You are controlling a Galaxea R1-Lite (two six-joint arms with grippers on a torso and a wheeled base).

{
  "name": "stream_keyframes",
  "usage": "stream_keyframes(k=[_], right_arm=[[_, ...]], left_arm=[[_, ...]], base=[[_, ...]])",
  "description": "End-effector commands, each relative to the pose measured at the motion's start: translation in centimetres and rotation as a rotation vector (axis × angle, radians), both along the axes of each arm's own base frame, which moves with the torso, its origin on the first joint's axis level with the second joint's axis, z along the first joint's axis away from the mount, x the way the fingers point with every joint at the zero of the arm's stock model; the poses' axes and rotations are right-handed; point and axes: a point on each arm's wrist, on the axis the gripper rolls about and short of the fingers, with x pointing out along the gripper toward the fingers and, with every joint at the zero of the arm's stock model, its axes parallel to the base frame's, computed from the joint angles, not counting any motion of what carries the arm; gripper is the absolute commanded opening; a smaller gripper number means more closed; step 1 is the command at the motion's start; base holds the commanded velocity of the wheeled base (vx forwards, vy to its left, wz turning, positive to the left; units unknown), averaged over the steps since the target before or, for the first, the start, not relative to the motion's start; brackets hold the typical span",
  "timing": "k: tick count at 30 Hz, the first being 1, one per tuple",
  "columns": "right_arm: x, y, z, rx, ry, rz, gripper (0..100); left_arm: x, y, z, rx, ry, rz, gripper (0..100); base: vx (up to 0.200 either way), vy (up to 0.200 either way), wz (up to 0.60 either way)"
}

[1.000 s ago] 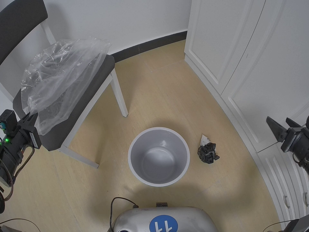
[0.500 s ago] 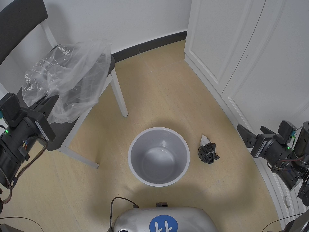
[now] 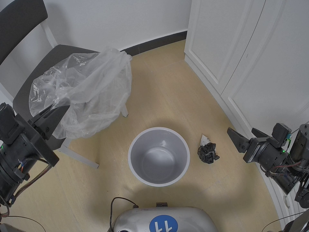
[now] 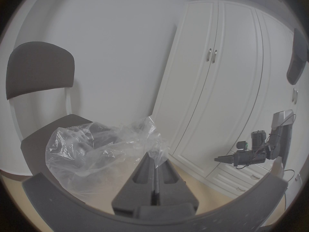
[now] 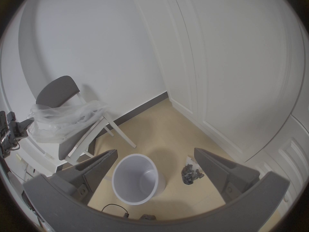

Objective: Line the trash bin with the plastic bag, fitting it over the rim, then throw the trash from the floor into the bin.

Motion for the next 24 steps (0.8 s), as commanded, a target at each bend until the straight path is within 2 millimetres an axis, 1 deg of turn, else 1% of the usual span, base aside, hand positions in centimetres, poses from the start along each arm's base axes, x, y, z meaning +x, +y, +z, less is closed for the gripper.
stream_keyframes(k=[1, 6, 10, 14, 18, 21, 24], right_arm=[[-0.2, 0.9, 0.1, 0.003, -0.002, 0.044, 100], [-0.7, 1.2, -0.1, -0.004, 0.009, 0.07, 100], [-0.7, 1.2, -0.3, -0.007, 0.014, 0.07, 100], [-0.8, 1.2, -0.3, -0.01, 0.018, 0.073, 100], [-1.0, 1.4, -0.9, -0.025, 0.038, 0.091, 100], [-0.7, 1.8, -2.0, -0.055, 0.073, 0.097, 100], [-0.8, 1.8, -2.2, -0.061, 0.08, 0.099, 100]], left_arm=[[-1.3, 0.1, 0.5, -0.023, -0.025, -0.058, 0], [-2.1, -0.6, 0.5, -0.028, -0.026, -0.13, 0], [-2.7, -1.2, 0.1, -0.02, -0.013, -0.194, 0], [-3.2, -1.5, 0.1, -0.029, -0.012, -0.235, 0], [-3.3, -1.7, 0.1, -0.035, -0.004, -0.256, 0], [-3.3, -2.0, 0.1, -0.047, 0.005, -0.27, 0], [-3.3, -2.0, 0.2, -0.051, 0.006, -0.271, 0]], base=[[0.0, 0.0, 0.0], [0.0, 0.0, 0.0], [0.0, 0.0, 0.0], [0.0, 0.0, 0.0], [0.0, 0.0, 0.0], [0.0, 0.0, 0.0], [0.0, 0.0, 0.0]])
